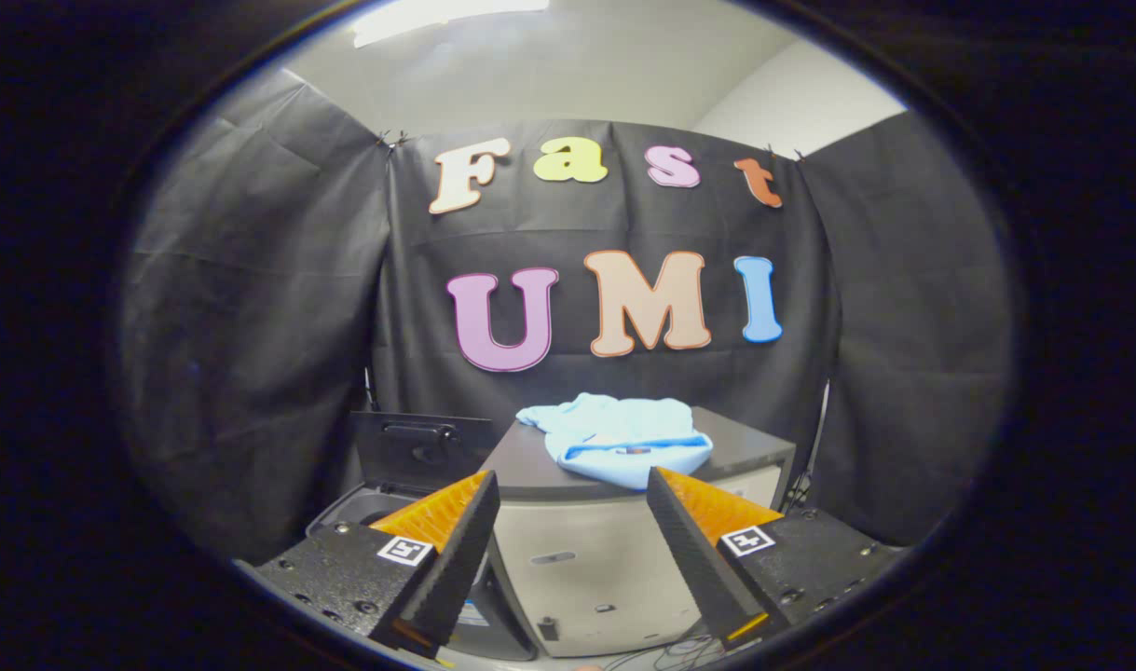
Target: Put the clothes into the washing machine and then close the washing machine lid.
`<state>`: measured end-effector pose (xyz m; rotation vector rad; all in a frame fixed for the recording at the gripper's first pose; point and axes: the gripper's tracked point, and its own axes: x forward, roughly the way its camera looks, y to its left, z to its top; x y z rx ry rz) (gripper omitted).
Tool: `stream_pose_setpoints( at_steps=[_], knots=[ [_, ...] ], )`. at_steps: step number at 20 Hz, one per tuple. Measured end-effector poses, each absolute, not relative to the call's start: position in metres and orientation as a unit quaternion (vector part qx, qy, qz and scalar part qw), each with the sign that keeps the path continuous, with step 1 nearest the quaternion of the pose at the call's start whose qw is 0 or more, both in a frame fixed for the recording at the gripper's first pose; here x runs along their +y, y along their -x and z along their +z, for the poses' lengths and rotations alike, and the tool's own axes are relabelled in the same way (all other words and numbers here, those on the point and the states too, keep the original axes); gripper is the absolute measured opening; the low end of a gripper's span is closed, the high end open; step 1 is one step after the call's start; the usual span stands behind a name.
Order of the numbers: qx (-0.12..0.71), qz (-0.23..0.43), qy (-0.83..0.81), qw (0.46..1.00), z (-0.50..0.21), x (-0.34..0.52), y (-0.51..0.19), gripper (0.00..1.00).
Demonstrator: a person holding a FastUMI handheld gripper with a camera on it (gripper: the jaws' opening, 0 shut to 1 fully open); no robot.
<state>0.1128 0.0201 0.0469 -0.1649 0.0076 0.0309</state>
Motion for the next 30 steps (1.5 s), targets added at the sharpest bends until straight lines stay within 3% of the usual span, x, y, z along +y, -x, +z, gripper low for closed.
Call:
stream_pose_setpoints(
  at_steps=[13, 19, 23, 28, 30],
  knots=[
    [0.108, 0.009, 0.118, 0.987, 0.058, -0.006, -0.304, 1.0],
    [0.23, -0.002, 0.092, 0.969, 0.014, -0.009, -0.379, 1.0],
    [0.261, -0.008, 0.089, 0.961, -0.005, -0.01, -0.41, 1.0],
    [0.283, -0.083, 0.081, 0.952, -0.024, -0.059, -0.429, 1.0],
    [0.334, -0.077, 0.061, 0.938, -0.051, -0.064, -0.419, 0.98]
  ],
)
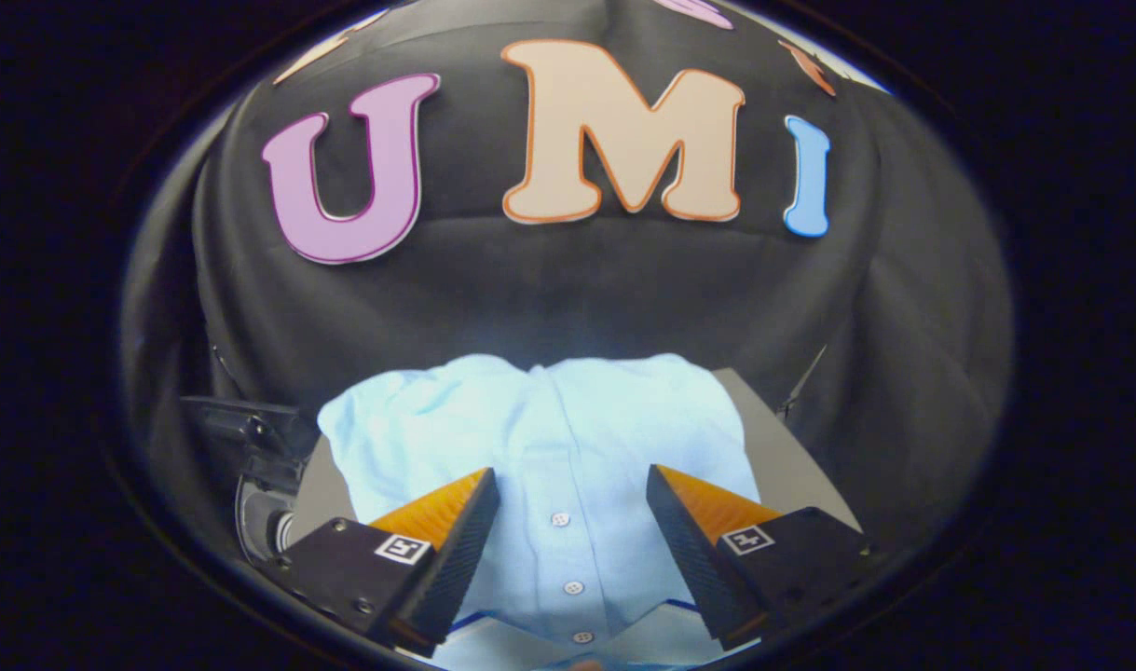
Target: Put the clothes into the washing machine and then close the washing machine lid.
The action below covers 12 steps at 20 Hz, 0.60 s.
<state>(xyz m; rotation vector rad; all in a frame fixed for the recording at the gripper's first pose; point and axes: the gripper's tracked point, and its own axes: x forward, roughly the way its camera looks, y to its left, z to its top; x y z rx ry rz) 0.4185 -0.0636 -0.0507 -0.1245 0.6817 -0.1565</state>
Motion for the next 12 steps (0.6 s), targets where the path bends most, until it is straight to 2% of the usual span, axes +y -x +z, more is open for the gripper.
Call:
stream_pose_setpoints(
  at_steps=[2, 3, 5, 9, 10, 12],
  knots=[
    [0.291, -0.066, 0.045, 0.953, -0.045, -0.062, -0.433, 1.0],
    [0.322, -0.061, 0.047, 0.944, -0.052, -0.063, -0.423, 0.99],
    [0.31, -0.059, 0.053, 0.947, -0.048, -0.065, -0.426, 0.95],
    [0.312, -0.071, 0.037, 0.947, -0.049, -0.067, -0.416, 0.15],
    [0.304, -0.046, 0.036, 0.951, -0.046, -0.058, -0.412, 0.11],
    [0.303, -0.039, 0.026, 0.952, -0.043, -0.055, -0.397, 0.04]
  ],
)
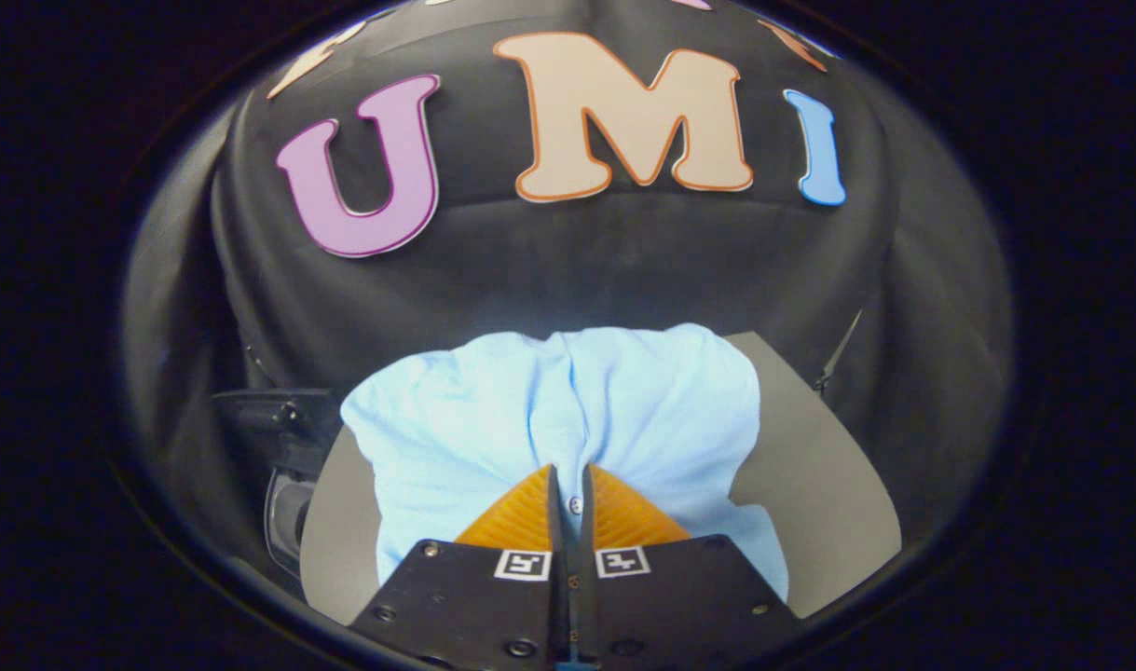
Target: Put the clothes into the washing machine and then close the washing machine lid.
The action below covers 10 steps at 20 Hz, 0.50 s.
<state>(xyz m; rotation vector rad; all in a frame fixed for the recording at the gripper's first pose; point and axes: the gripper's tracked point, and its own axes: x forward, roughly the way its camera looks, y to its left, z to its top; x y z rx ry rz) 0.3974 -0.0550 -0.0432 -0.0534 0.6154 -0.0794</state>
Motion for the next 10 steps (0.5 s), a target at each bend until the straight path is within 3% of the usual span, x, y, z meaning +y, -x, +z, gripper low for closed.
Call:
stream_pose_setpoints(
  at_steps=[3, 10],
  knots=[
    [0.248, -0.038, 0.004, 0.968, -0.018, -0.05, -0.392, 0.01],
    [0.213, -0.014, -0.029, 0.977, 0.036, -0.007, -0.352, 0.01]
  ],
)
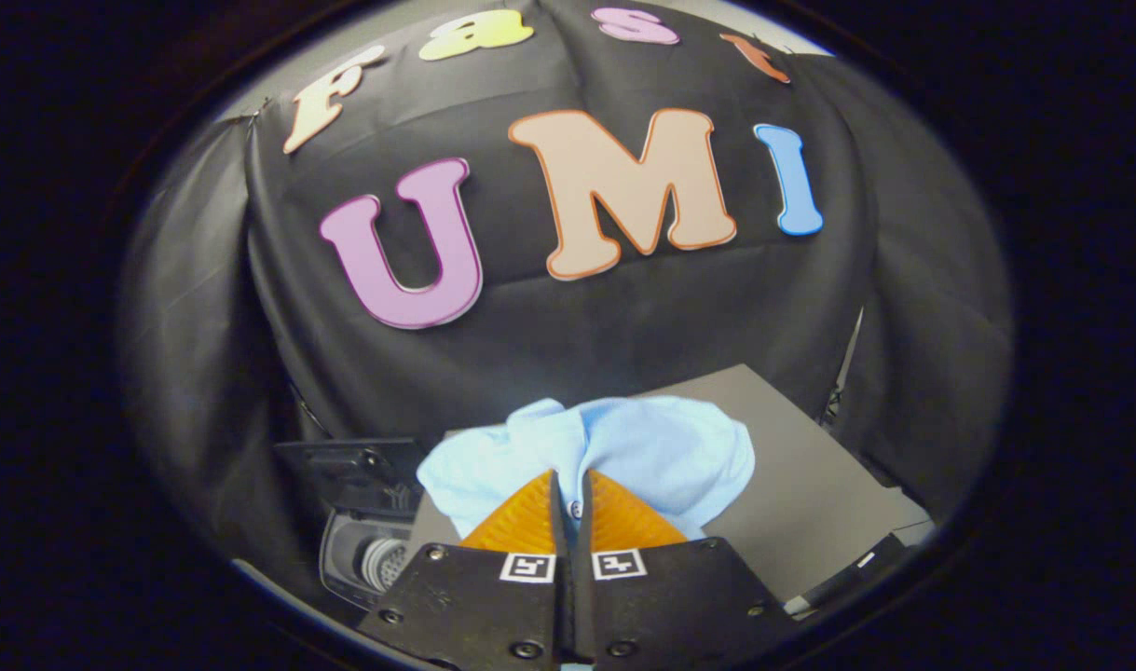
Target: Put the clothes into the washing machine and then close the washing machine lid.
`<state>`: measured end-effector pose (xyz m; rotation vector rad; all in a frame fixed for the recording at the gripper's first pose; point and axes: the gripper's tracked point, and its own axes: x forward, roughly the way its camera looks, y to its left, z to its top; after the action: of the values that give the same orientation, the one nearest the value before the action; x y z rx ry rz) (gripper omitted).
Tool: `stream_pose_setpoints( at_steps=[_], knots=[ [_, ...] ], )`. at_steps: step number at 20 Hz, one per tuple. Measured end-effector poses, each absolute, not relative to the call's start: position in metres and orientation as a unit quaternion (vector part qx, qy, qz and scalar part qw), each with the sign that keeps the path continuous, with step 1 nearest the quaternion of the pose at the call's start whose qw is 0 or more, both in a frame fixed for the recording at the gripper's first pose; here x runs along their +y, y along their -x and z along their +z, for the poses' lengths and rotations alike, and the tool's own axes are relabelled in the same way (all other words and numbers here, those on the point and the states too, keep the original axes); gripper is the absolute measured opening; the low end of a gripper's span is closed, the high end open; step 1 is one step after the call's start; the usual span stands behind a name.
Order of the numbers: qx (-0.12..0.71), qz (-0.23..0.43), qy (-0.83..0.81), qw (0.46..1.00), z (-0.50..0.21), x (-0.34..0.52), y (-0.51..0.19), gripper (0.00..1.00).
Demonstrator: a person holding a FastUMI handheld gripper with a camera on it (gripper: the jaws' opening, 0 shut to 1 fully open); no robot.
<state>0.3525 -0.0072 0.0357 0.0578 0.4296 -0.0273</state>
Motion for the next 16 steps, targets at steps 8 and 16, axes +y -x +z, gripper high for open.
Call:
stream_pose_setpoints(
  at_steps=[8, 16],
  knots=[
    [0.184, 0.042, -0.037, 0.981, 0.086, 0.078, -0.332, 0.01],
    [0.188, 0.104, -0.049, 0.976, 0.075, 0.181, -0.332, 0.0]
  ],
)
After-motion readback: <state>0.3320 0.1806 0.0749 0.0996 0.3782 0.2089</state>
